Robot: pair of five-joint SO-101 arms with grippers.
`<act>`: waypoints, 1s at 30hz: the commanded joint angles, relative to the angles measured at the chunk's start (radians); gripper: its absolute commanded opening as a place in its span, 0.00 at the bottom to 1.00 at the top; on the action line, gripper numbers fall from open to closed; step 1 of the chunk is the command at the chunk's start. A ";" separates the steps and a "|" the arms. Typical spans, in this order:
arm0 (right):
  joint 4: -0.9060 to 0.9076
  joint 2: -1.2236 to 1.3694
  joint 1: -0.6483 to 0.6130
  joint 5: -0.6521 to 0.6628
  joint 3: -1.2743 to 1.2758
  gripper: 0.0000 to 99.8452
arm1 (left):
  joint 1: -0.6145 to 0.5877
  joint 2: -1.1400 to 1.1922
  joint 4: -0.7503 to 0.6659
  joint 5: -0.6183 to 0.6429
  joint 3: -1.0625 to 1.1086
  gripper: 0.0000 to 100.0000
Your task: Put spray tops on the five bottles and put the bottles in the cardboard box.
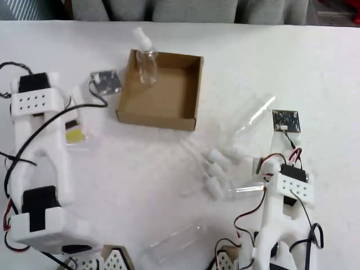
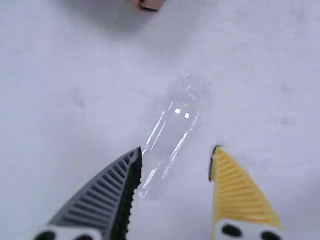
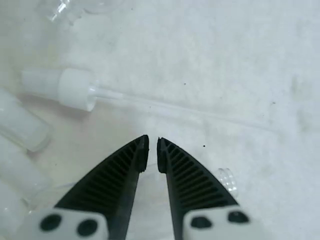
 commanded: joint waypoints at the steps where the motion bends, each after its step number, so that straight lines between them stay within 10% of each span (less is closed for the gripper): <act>1: -0.016 -0.018 -0.008 0.011 -0.005 0.02 | -0.059 -0.002 -0.029 -0.184 0.044 0.23; 30: -0.015 -0.016 -0.010 0.057 -0.005 0.02 | 0.015 0.272 -0.293 -0.181 0.038 0.30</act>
